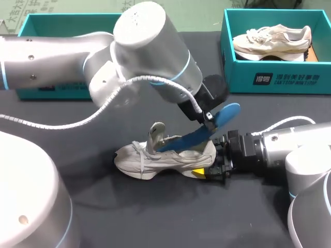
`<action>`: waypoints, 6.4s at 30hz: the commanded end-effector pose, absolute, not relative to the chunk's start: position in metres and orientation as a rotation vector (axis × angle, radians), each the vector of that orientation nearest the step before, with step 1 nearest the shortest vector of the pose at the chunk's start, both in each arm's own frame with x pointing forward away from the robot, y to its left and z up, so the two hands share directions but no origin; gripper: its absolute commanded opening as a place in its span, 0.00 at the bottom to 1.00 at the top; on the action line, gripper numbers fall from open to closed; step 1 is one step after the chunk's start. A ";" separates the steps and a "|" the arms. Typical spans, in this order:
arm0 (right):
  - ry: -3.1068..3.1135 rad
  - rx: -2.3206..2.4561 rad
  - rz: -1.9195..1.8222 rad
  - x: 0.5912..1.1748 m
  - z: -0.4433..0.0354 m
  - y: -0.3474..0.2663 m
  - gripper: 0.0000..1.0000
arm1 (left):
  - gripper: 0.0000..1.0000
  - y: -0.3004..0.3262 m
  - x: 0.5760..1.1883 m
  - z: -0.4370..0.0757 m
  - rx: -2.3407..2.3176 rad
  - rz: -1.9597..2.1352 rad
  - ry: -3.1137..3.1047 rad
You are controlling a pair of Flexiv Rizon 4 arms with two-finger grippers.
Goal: Take the shoe out of the shoebox, open the shoe tongue, remove and reinsert the insole, then place the shoe into the shoebox
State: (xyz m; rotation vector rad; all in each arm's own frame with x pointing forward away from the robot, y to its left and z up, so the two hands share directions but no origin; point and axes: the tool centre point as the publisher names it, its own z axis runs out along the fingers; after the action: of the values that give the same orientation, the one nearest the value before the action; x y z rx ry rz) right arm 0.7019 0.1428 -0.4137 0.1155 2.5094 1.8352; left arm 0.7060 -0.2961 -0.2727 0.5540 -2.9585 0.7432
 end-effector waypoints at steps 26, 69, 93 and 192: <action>2.515 0.118 1.829 0.701 -0.415 0.144 0.00 | 0.00 -0.311 0.701 -0.225 0.500 0.867 -2.735; 2.515 0.118 1.829 0.701 -0.415 0.144 0.00 | 0.00 -0.284 0.678 -0.016 0.516 1.914 -2.147; 2.515 0.118 1.829 0.701 -0.415 0.144 0.00 | 0.00 -0.237 0.652 0.054 0.336 1.824 -2.125; 3.243 0.317 0.347 0.691 -0.325 0.126 1.00 | 0.00 -0.197 0.611 0.068 0.329 1.867 -2.084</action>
State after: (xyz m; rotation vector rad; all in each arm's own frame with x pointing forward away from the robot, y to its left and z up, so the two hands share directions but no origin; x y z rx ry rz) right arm 0.6863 0.1171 -0.3338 0.2856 3.0716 0.8765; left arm 0.6112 -0.1960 0.0684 0.3285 -2.0831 1.8680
